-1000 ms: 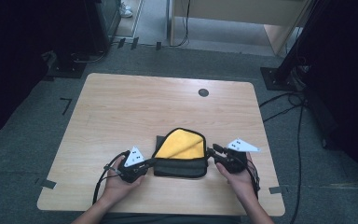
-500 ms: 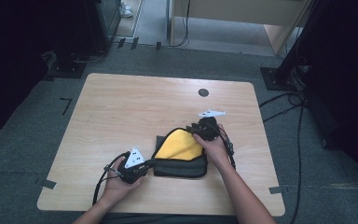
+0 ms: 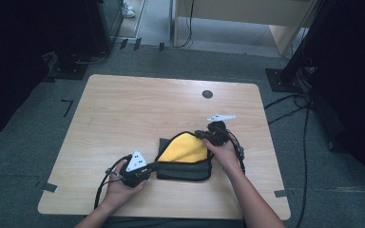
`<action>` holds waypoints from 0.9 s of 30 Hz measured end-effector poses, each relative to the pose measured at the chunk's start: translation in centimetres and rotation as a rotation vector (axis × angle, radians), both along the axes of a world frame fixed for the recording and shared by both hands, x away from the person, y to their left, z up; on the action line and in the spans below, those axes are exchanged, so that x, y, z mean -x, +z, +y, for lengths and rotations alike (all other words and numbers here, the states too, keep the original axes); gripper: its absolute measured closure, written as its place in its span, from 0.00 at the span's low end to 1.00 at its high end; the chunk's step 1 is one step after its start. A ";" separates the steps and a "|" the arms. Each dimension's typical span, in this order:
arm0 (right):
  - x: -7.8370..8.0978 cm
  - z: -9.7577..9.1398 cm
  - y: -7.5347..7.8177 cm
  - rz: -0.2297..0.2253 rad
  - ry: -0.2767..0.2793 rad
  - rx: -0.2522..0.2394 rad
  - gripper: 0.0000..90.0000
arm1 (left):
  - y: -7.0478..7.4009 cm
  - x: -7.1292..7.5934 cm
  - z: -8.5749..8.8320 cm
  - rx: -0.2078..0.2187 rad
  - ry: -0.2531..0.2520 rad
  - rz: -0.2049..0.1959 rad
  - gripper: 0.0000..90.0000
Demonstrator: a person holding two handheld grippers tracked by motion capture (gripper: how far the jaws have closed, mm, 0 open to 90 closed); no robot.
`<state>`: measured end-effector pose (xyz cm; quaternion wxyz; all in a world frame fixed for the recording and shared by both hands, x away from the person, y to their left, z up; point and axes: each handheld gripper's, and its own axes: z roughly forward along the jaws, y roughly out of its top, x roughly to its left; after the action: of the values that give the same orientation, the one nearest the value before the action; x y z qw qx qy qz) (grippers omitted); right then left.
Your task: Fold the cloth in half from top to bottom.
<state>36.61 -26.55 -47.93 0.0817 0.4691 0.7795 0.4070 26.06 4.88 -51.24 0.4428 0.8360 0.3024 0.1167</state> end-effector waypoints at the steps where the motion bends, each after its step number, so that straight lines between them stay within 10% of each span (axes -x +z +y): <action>1: 0.2 -0.1 0.1 -0.007 0.005 -0.002 0.98 | 0.0 0.0 0.1 -0.001 -0.009 -0.004 0.96; 17: 7.3 -3.5 -0.2 -0.082 0.032 -0.063 0.98 | 0.1 1.1 0.9 -0.020 -0.050 0.012 0.94; 27: 10.3 -4.5 0.2 -0.091 0.087 -0.055 0.91 | 0.3 0.7 1.2 0.052 -0.030 0.035 0.79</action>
<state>26.33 -31.00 -47.74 0.0863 0.4177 0.7832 0.4524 25.33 6.11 -50.89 0.4609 0.8304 0.3005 0.0875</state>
